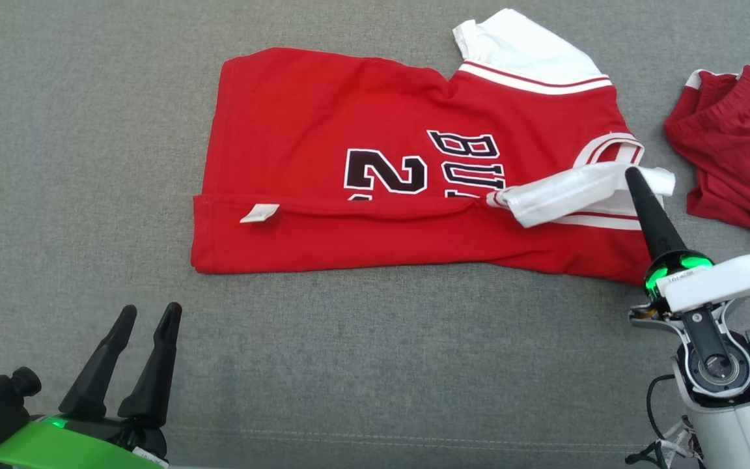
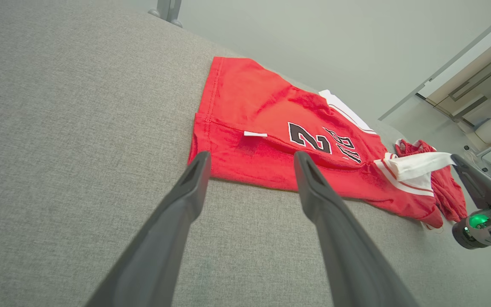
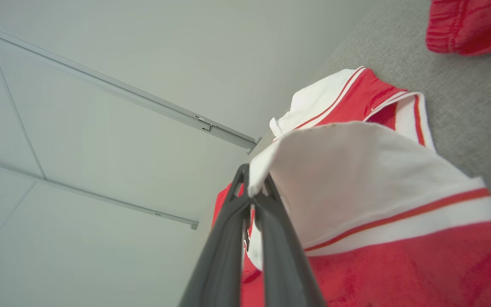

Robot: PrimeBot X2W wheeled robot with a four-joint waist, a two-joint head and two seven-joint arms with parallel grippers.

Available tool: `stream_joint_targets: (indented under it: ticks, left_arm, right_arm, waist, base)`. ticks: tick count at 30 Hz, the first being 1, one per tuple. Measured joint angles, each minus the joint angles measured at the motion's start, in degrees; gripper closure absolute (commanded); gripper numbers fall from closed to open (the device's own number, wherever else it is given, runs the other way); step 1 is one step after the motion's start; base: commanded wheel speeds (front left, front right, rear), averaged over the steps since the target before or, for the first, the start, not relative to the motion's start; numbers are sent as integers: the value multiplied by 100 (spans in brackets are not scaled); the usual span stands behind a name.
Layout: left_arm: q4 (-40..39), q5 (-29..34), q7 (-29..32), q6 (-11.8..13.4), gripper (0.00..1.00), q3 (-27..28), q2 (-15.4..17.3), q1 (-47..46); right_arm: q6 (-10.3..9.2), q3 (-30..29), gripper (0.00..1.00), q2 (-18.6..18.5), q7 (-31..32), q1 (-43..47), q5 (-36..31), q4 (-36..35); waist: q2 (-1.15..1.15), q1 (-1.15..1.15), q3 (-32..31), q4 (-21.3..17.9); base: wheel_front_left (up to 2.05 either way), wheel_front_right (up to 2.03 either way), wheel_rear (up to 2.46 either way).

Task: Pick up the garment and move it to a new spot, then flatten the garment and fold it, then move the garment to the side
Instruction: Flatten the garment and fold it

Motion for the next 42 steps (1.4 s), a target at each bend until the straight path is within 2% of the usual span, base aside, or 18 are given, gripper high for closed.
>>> stream_joint_targets:
  ticks: [7, 18, 26, 31, 32, 33, 34, 35, 42]
  left_arm:
    - [-54, 1, 51, 1, 0, -48, 0, -20]
    - [-64, 1, 105, 4, 0, -70, -10, -92]
    - [-52, 1, 99, 5, 0, -15, -23, -124]
    - [-75, 21, 99, 5, 0, 40, -19, -139]
    - [-78, 26, 101, 5, 0, 29, -18, -150]
    - [-76, 34, 105, 5, 0, 8, -19, -171]
    - [-76, 34, 107, 5, 0, -9, -19, -204]
    - [-74, 40, 108, 4, 0, -21, -18, -246]
    - [-13, 68, 130, -3, 0, -57, -55, -410]
  right_arm:
    - [-157, -85, 100, -314, 245, -375, -58, 275]
    - [-402, -143, 100, -390, 354, -942, -176, 812]
    - [-511, -313, 100, -456, 286, -1093, -229, 1152]
    - [-513, -222, 100, -438, 265, -1264, -291, 1308]
    - [-514, -212, 93, -430, 263, -1306, -307, 1335]
    - [-514, -210, 53, -426, 261, -1331, -322, 1367]
    - [-514, -212, 7, -422, 258, -1338, -321, 1390]
    - [-514, -209, 0, -417, 230, -1339, -332, 1400]
    - [-413, -133, 0, -400, 99, -1360, -392, 1347]
  waist:
    - [0, 0, 131, 123]
    - [0, 0, 331, 349]
    - [0, 0, 390, 387]
    - [0, 0, 428, 355]
    - [0, 0, 441, 344]
    - [0, 0, 450, 336]
    - [0, 0, 456, 329]
    - [0, 0, 459, 322]
    - [0, 0, 430, 243]
  base:
    - [0, 0, 0]
    - [0, 0, 0]
    - [0, 0, 0]
    - [0, 0, 0]
    - [0, 0, 0]
    - [0, 0, 0]
    - [0, 0, 0]
    - [0, 0, 0]
    - [0, 0, 0]
